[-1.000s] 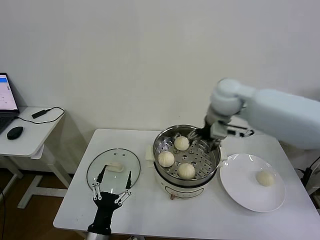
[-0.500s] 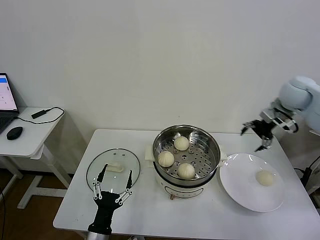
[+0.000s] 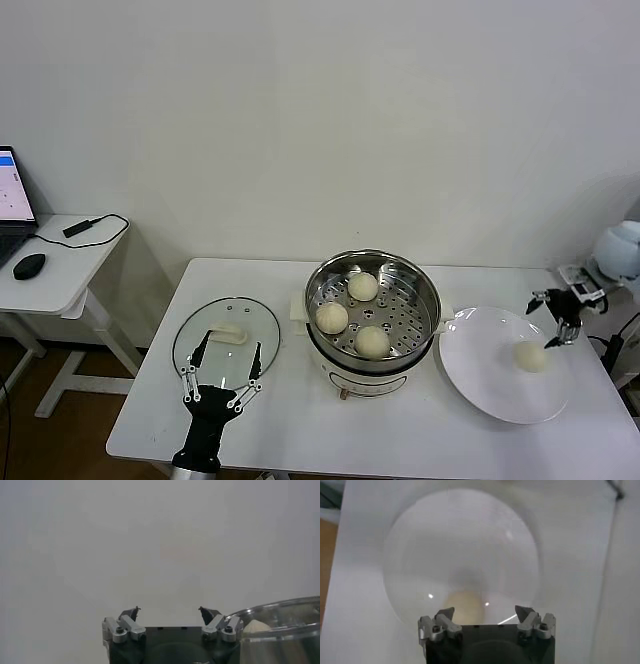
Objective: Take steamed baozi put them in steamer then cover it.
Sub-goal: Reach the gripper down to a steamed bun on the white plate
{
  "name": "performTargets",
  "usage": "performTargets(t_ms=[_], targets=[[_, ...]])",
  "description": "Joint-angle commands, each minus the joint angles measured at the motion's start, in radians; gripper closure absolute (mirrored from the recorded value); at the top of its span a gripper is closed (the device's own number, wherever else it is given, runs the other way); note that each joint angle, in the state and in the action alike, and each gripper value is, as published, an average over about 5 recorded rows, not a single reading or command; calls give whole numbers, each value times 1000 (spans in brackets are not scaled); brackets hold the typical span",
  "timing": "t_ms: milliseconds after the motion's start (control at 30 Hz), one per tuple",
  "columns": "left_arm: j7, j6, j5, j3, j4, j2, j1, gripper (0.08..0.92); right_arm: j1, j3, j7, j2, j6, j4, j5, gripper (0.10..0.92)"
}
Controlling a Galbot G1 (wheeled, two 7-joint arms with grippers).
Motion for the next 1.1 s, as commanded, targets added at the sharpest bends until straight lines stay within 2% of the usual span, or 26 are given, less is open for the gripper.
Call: performTargets(t_ms=[33, 600, 700, 900, 1100], targets=[[0, 0, 1, -4, 1, 1, 5, 177, -166, 123, 52, 43, -14, -101, -58, 203], [-1, -2, 1, -2, 12, 0, 0, 177, -178, 141, 61, 80, -27, -139, -57, 203], [-1, -2, 1, -1, 11, -1, -1, 177, -177, 150, 62, 78, -33, -133, -53, 225], [-2, -2, 1, 4, 17, -1, -7, 177, -138, 143, 45, 62, -38, -104, -39, 326], [-2, 0, 2, 11, 13, 2, -10, 177, 62, 40, -62, 25, -61, 0, 21, 369]])
